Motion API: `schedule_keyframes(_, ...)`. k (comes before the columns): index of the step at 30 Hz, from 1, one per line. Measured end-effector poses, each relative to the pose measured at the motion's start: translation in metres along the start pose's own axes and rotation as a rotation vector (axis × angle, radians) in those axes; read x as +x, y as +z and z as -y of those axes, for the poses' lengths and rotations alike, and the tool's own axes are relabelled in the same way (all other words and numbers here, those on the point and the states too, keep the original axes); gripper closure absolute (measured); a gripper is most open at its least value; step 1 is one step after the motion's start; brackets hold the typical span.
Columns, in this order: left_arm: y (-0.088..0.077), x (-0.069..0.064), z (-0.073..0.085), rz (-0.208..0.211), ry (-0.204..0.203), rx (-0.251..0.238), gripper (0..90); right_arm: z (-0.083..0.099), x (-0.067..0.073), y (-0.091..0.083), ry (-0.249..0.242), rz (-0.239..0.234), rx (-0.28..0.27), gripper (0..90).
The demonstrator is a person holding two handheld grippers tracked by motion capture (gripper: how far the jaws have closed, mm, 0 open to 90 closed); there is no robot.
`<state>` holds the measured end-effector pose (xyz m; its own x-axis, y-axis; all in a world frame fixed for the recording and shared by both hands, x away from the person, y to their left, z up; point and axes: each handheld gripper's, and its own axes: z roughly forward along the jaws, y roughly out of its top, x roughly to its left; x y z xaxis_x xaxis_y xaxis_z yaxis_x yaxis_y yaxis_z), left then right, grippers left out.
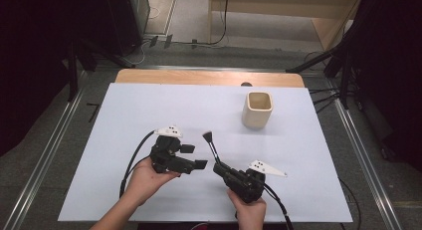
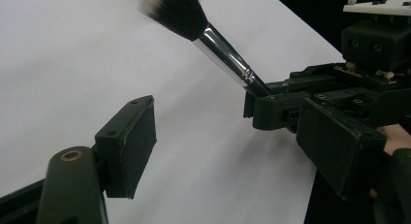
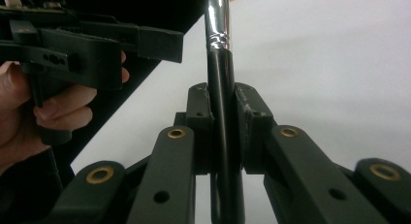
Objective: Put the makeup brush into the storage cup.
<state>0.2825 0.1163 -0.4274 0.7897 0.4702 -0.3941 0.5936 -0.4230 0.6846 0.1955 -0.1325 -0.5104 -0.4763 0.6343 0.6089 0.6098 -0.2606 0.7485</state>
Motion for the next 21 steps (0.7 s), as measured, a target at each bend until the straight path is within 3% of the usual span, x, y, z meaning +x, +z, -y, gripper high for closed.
schedule_keyframes(12,-0.0017,-0.0003,-0.0005,0.018,-0.041,-0.072,24.1,0.0014,0.0005,0.0042,0.013,-0.016,0.000,79.5)
schedule_keyframes(13,-0.0022,0.0010,-0.0003,0.036,-0.068,-0.093,25.0,0.0019,0.0012,0.0047,0.012,-0.016,-0.002,79.6)
schedule_keyframes(14,-0.0022,0.0010,-0.0003,0.036,-0.068,-0.093,26.0,0.0019,0.0013,0.0049,0.007,-0.017,-0.005,79.6)
schedule_keyframes(15,-0.0020,0.0028,0.0003,0.058,-0.102,-0.115,27.0,0.0020,0.0017,0.0049,0.008,-0.018,-0.008,79.6)
schedule_keyframes(21,-0.0007,0.0052,0.0007,0.067,-0.151,-0.138,30.6,0.0018,0.0037,0.0054,0.005,-0.022,-0.022,79.6)
